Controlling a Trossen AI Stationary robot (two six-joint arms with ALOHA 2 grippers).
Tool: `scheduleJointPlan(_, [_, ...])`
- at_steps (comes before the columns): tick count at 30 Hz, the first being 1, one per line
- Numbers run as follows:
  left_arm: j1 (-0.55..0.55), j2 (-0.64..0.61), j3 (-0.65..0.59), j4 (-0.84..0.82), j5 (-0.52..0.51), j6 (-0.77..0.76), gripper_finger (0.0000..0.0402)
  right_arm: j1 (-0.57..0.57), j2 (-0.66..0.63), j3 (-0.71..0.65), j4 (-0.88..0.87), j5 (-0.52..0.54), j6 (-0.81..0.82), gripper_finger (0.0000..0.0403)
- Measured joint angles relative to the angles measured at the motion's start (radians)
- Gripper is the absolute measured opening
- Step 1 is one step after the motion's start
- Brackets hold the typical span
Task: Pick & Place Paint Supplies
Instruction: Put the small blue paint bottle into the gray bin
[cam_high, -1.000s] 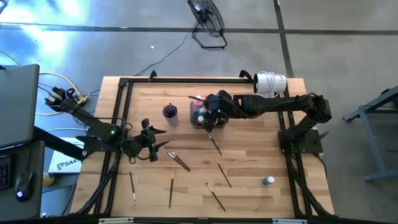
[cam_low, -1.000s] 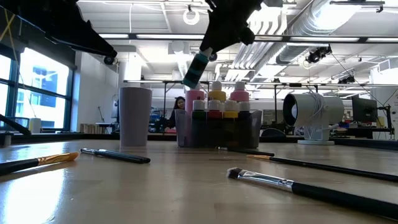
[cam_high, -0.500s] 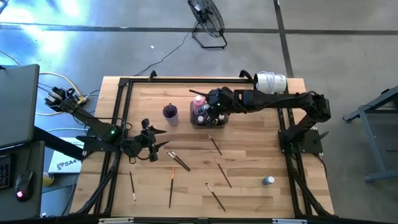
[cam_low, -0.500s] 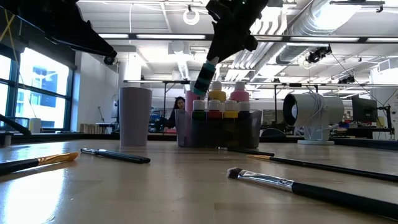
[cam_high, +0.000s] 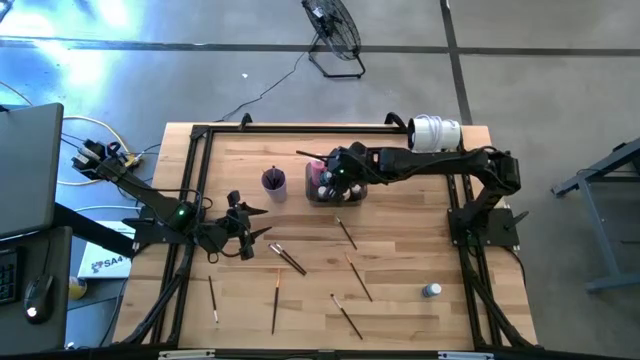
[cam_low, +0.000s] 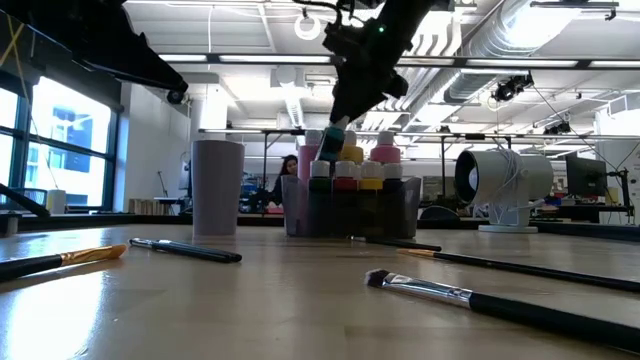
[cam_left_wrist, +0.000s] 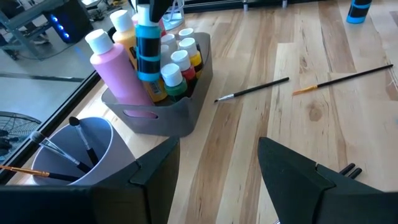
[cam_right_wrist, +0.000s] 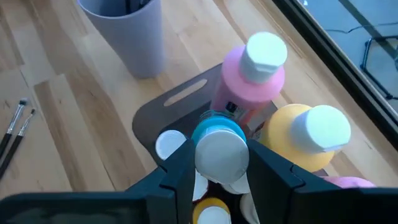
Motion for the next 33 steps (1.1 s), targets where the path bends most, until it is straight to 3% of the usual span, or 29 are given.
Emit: scheduleJointPlan(33, [0.000,0.000,0.000,-0.007,0.003,0.000,0.0211,-0.027,0.128,0.000,-0.012,-0.035,-0.022,0.0123])
